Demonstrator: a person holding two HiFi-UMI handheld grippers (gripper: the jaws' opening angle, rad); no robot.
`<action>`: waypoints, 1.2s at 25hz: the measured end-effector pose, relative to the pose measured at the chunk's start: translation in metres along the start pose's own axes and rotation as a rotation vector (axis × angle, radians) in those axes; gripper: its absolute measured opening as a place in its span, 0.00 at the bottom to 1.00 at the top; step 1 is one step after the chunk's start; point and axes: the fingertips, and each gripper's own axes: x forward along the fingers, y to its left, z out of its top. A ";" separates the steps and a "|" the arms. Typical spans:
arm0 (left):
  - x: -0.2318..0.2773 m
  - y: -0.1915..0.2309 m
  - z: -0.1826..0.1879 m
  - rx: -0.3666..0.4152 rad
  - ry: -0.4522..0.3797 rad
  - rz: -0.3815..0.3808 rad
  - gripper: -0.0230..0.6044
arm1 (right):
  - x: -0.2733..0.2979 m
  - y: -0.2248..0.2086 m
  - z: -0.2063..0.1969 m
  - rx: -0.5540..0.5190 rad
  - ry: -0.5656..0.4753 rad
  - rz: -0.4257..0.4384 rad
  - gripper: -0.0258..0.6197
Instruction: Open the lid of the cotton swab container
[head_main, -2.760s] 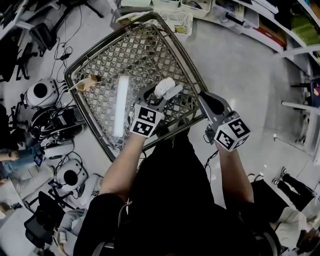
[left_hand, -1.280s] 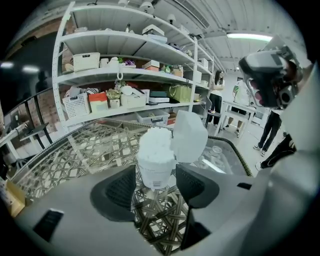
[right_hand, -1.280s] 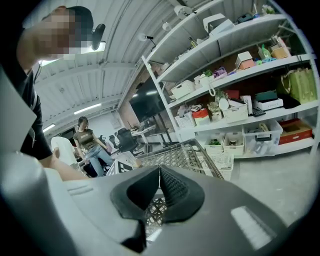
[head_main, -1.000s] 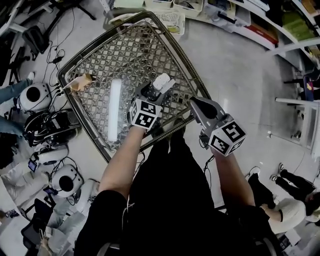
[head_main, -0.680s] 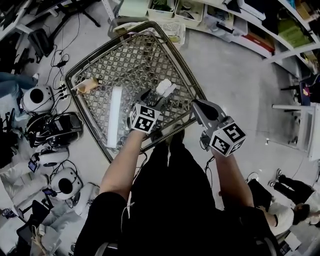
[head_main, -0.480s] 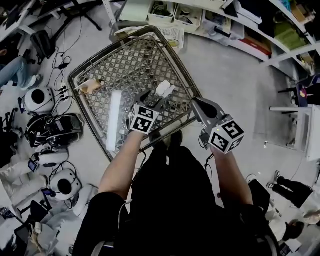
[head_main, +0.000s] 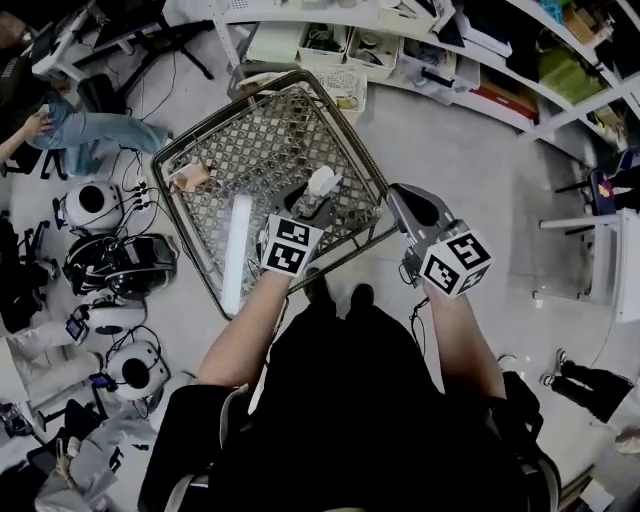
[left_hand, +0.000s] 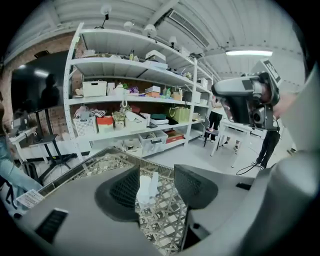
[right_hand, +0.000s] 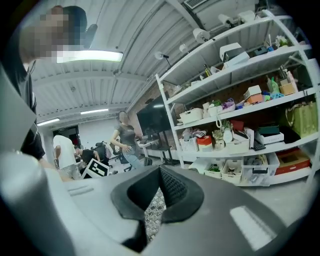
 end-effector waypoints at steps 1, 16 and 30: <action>-0.005 -0.003 0.006 0.005 -0.006 0.006 0.38 | -0.005 0.000 0.003 -0.003 -0.009 0.003 0.06; -0.081 -0.027 0.111 -0.013 -0.201 0.149 0.29 | -0.091 -0.031 0.053 -0.012 -0.154 -0.020 0.05; -0.098 -0.027 0.146 -0.033 -0.278 0.230 0.26 | -0.112 -0.065 0.080 -0.028 -0.220 -0.096 0.05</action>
